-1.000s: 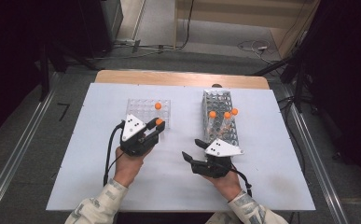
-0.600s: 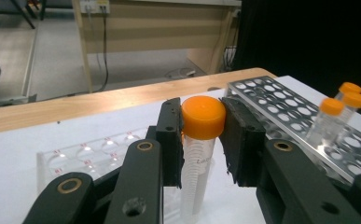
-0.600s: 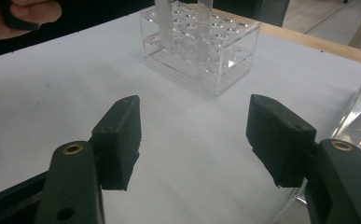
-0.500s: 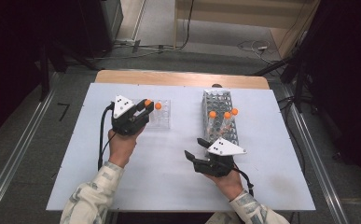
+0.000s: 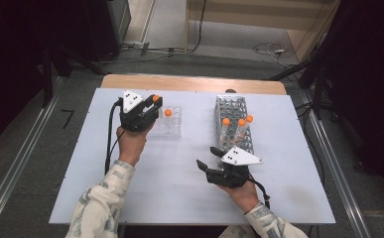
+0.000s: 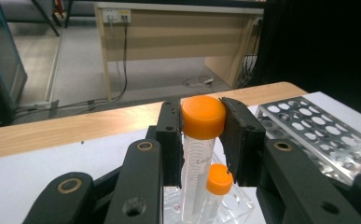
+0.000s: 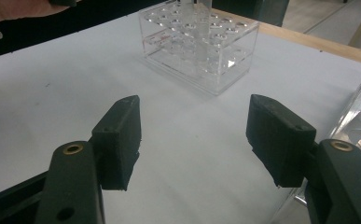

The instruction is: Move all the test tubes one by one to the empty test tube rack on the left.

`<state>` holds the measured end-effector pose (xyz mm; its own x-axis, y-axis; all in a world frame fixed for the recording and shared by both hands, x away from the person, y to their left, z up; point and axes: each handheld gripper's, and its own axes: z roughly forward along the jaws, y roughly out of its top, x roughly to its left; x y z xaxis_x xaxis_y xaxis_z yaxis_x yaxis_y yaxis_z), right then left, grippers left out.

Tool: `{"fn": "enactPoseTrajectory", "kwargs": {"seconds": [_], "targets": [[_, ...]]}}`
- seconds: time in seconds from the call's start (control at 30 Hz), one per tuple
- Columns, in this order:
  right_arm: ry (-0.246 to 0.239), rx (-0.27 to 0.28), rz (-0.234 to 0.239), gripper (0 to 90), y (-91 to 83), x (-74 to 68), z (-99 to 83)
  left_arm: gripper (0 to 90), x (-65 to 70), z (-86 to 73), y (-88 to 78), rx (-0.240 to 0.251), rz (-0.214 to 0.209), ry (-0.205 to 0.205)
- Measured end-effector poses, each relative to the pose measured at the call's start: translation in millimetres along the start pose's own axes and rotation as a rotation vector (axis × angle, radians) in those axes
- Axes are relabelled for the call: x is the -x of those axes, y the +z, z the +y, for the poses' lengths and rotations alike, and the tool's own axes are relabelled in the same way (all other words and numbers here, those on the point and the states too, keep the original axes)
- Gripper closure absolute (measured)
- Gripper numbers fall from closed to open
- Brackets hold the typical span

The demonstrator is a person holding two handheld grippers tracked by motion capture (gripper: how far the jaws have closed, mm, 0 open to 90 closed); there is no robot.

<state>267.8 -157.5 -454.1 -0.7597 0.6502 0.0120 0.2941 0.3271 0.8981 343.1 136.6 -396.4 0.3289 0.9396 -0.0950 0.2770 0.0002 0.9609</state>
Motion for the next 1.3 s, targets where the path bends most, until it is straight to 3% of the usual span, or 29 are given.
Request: {"fn": "enactPoseTrajectory", "kwargs": {"seconds": [0.37, 0.63, 0.97, 1.3], "targets": [[-0.002, 0.003, 0.0, 33.6, -0.8, -0.2, 0.1, 70.7, 3.0, -8.9, 11.3, -0.037, 0.023, 0.03], [-0.003, 0.001, 0.001, 33.7, -0.9, -0.3, 0.0, 70.5, 1.0, -23.7, 17.5, -0.07, 0.031, 0.013], [-0.002, -0.003, 0.0, 33.7, -0.1, -0.5, -0.6, 66.6, 1.2, -30.7, 19.4, -0.093, 0.029, 0.008], [0.001, 0.0, -0.006, 33.7, 0.0, 0.8, -0.8, 63.5, -0.1, -29.6, 14.8, -0.077, 0.017, -0.018]]}}
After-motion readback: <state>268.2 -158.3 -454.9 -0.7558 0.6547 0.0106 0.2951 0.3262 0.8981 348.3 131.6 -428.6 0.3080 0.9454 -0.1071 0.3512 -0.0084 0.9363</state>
